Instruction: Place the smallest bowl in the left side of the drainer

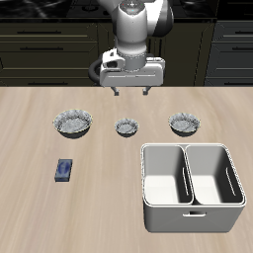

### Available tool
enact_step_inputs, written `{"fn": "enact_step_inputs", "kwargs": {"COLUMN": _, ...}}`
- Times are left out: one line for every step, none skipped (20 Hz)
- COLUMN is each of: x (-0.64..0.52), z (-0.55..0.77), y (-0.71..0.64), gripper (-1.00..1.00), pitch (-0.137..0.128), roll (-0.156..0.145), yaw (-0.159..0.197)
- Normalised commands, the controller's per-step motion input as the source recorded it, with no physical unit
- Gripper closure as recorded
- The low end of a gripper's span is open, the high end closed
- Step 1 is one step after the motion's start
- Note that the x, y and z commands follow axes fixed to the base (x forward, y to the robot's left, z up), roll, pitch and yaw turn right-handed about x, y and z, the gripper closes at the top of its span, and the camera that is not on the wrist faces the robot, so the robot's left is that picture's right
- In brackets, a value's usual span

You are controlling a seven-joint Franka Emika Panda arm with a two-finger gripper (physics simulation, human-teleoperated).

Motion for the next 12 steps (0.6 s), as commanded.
{"fn": "enact_step_inputs", "kwargs": {"x": 0.04, "z": -0.01, "y": 0.02, "gripper": -1.0, "pitch": 0.0, "roll": 0.0, "yaw": 0.0}}
{"fn": "enact_step_inputs", "kwargs": {"x": 0.08, "z": -0.28, "y": -0.02, "gripper": -1.0, "pitch": 0.047, "roll": -0.024, "yaw": -0.059}}
{"fn": "enact_step_inputs", "kwargs": {"x": 0.02, "z": -0.22, "y": 0.04, "gripper": -1.0, "pitch": -0.068, "roll": -0.049, "yaw": 0.05}}
{"fn": "enact_step_inputs", "kwargs": {"x": 0.05, "z": -0.27, "y": 0.0, "gripper": -1.0, "pitch": 0.005, "roll": 0.017, "yaw": -0.023}}
{"fn": "enact_step_inputs", "kwargs": {"x": 0.07, "z": -0.34, "y": 0.01, "gripper": -1.0, "pitch": 0.046, "roll": -0.021, "yaw": -0.045}}
{"fn": "enact_step_inputs", "kwargs": {"x": 0.05, "z": -0.31, "y": 0.05, "gripper": -1.0, "pitch": 0.028, "roll": 0.001, "yaw": 0.032}}
{"fn": "enact_step_inputs", "kwargs": {"x": 0.0, "z": -0.3, "y": 0.0, "gripper": -1.0, "pitch": -0.013, "roll": -0.033, "yaw": 0.028}}
{"fn": "enact_step_inputs", "kwargs": {"x": 0.07, "z": -0.17, "y": 0.06, "gripper": -1.0, "pitch": 0.023, "roll": 0.0, "yaw": -0.002}}
{"fn": "enact_step_inputs", "kwargs": {"x": -0.06, "z": -0.46, "y": 0.11, "gripper": -1.0, "pitch": 0.033, "roll": 0.031, "yaw": 0.032}}
{"fn": "enact_step_inputs", "kwargs": {"x": -0.02, "z": -0.14, "y": 0.03, "gripper": -1.0, "pitch": -0.031, "roll": -0.015, "yaw": 0.023}}
{"fn": "enact_step_inputs", "kwargs": {"x": -0.11, "z": -0.47, "y": 0.14, "gripper": -1.0, "pitch": 0.007, "roll": 0.018, "yaw": 0.015}}
{"fn": "enact_step_inputs", "kwargs": {"x": 0.01, "z": -0.16, "y": 0.04, "gripper": -1.0, "pitch": 0.014, "roll": 0.004, "yaw": -0.001}}
